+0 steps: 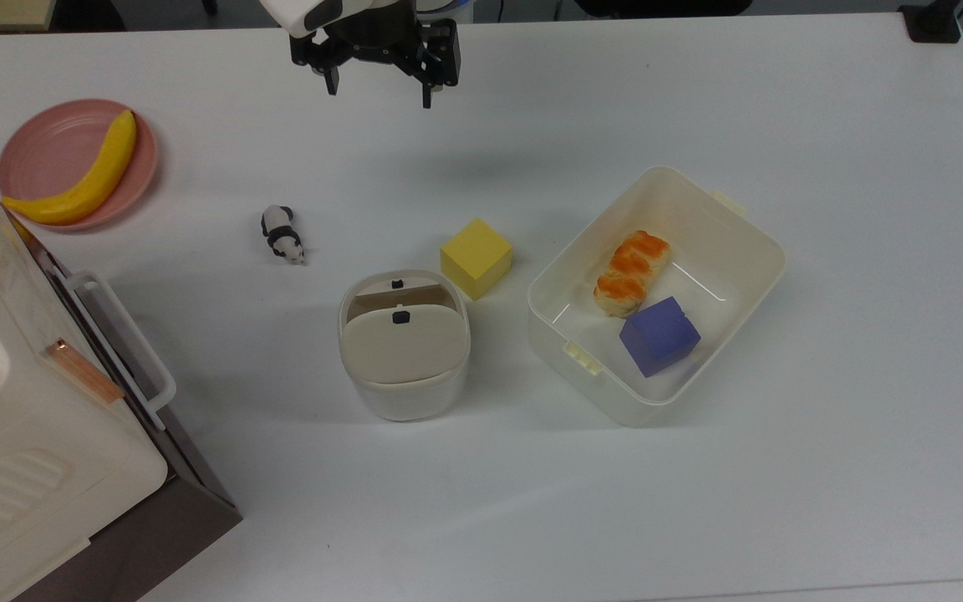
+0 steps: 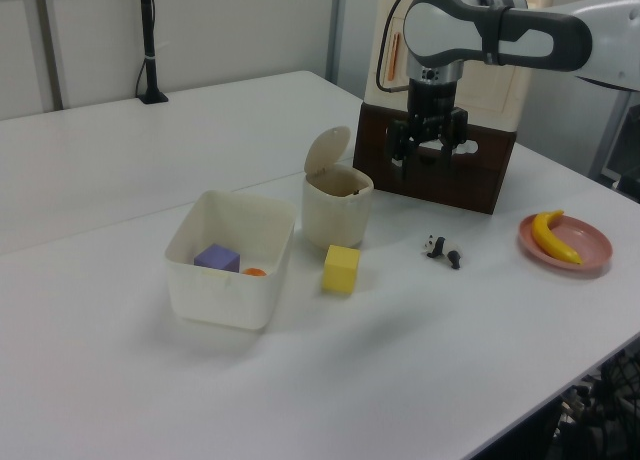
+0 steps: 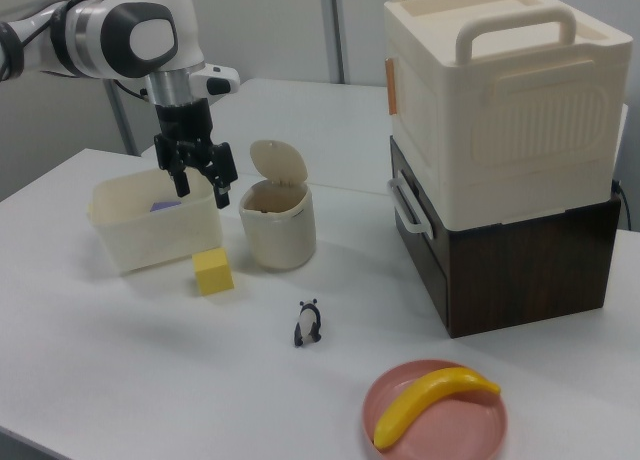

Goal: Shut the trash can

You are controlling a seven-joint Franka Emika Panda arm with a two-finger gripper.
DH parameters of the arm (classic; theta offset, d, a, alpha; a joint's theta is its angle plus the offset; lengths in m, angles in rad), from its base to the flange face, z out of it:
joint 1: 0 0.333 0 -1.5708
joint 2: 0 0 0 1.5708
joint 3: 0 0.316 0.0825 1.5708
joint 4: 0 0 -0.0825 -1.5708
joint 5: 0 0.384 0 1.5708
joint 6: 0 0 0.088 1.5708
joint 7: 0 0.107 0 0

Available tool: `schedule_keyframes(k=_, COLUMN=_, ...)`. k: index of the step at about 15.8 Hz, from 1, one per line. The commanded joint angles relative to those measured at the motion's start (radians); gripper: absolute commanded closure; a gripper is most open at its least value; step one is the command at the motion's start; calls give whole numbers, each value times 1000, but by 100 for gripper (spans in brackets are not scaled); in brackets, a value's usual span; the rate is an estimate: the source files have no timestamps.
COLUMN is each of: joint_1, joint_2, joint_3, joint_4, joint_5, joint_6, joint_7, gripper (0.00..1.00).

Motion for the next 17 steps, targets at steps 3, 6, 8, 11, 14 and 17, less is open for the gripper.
schedule_keyframes(k=3, joint_1=-3, joint_2=-15, joint_3=-9, joint_4=-9, joint_5=13, joint_6=-13, joint_7=16, gripper=0)
schedule_keyframes(k=6, joint_1=6, joint_2=14, joint_3=-7, joint_4=-10, joint_5=13, joint_6=-5, joint_7=10, gripper=0)
schedule_keyframes(k=8, joint_1=7, joint_2=40, joint_3=-4, joint_4=-10, joint_5=14, joint_6=24, joint_7=10, gripper=0)
schedule_keyframes(k=11, joint_1=12, joint_2=71, joint_3=-1, joint_4=-13, joint_5=20, joint_6=44, joint_7=8, gripper=0)
schedule_keyframes(k=14, joint_1=12, joint_2=98, joint_3=-3, joint_4=-10, joint_5=20, joint_6=61, joint_7=-37, gripper=2)
schedule_keyframes(k=17, joint_1=7, joint_2=101, joint_3=-1, joint_4=-10, joint_5=19, joint_6=90, joint_7=-44, gripper=11)
